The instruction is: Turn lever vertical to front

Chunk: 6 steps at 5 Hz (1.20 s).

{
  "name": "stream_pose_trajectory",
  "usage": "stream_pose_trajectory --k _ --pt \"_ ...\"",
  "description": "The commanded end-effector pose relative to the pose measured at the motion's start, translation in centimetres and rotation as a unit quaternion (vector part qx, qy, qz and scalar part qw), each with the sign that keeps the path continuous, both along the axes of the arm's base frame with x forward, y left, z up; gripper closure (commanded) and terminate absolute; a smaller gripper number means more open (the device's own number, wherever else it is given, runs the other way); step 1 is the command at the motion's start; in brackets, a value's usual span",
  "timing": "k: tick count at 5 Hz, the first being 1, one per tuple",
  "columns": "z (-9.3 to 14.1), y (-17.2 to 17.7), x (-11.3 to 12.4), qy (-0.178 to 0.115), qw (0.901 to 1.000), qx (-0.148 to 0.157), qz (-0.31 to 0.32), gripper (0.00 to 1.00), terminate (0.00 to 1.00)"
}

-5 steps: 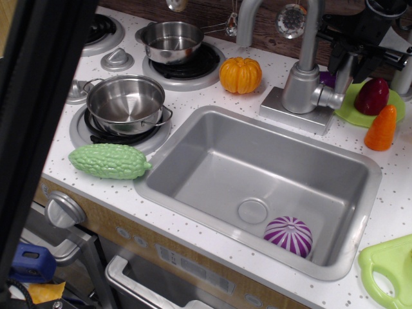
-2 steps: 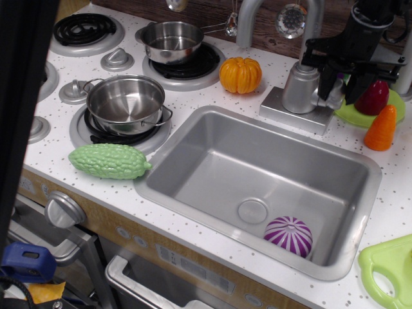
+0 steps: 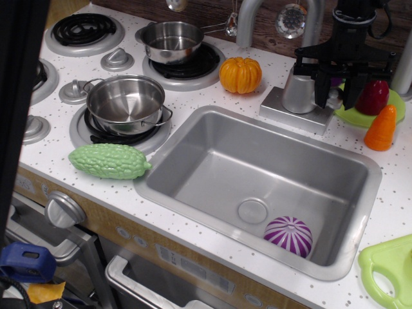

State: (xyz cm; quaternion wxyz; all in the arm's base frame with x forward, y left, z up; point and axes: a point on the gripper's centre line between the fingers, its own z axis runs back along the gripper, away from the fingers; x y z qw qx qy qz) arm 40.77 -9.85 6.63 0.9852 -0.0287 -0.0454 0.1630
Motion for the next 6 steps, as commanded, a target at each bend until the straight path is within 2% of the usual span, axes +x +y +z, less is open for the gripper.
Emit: stream_pose_trajectory --k 1,3,4,5,6 --pt "0.6 -0.8 -0.4 -0.022 0.9997 0.009 0.005 1.0 0.0" --pt "-2.6 -1.3 -1.7 -0.052 0.9979 0.038 0.005 1.0 0.0" --pt "-3.2 -0.8 -1.4 -0.057 0.9979 0.031 -0.003 1.0 0.0" --pt "-2.5 -0.5 -1.3 -0.057 0.9974 0.039 -0.02 0.0 0.0" --pt "-2.5 -0.5 -1.3 -0.057 0.9974 0.039 -0.02 0.0 1.0"
